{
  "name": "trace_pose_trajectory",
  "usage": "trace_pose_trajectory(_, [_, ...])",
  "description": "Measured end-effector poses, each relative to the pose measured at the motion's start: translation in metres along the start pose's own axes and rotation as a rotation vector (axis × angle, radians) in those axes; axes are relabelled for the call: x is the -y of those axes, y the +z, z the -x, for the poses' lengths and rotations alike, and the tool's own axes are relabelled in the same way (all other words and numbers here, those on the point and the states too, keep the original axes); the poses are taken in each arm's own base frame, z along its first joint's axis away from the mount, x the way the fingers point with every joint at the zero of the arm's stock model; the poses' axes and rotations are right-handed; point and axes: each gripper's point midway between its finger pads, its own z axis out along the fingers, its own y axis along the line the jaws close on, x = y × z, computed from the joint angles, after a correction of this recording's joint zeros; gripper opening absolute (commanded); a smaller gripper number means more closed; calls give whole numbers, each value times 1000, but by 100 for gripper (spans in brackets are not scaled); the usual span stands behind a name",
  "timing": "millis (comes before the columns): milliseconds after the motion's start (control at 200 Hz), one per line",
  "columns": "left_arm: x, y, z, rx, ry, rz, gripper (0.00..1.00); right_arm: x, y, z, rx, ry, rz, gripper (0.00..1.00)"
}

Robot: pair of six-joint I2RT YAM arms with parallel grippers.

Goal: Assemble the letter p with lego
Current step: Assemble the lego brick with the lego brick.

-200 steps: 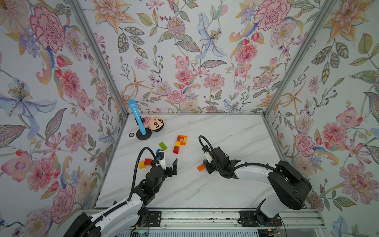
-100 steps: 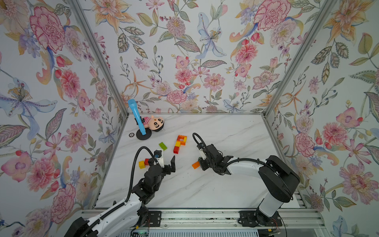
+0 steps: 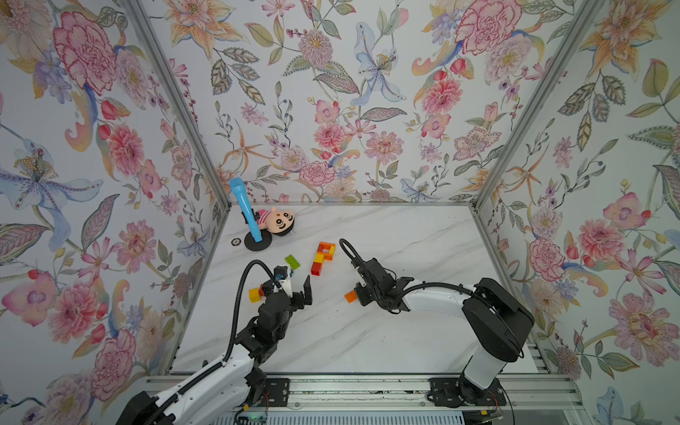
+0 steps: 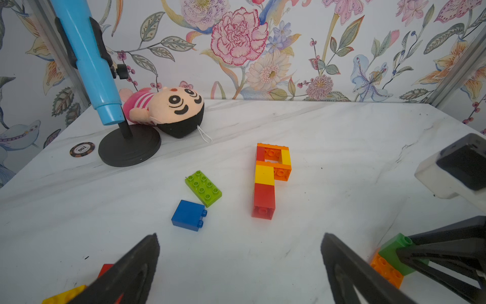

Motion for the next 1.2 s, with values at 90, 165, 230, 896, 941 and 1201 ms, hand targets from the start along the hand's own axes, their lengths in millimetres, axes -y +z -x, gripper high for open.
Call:
trace_pose_trajectory(90, [-3, 2, -1, -5, 1, 10, 99, 4, -7, -8, -15, 18, -11, 0])
trace_pose_trajectory(165, [-5, 5, -2, -24, 11, 23, 99, 8, -13, -16, -27, 43, -18, 0])
trace_pose_trajectory(230, [-5, 11, -3, -46, 22, 36, 99, 11, -18, -22, -34, 67, -22, 0])
trace_pose_trajectory(896, [-40, 76, -28, -399, 52, 214, 99, 17, -62, -48, -25, 143, 15, 57])
trace_pose_trajectory(941, [-44, 80, -32, -431, 60, 228, 98, 18, -67, -45, -7, 148, 23, 59])
trace_pose_trajectory(1201, [-83, 91, -59, -597, 52, 297, 92, 27, -98, -27, 112, 173, 39, 72])
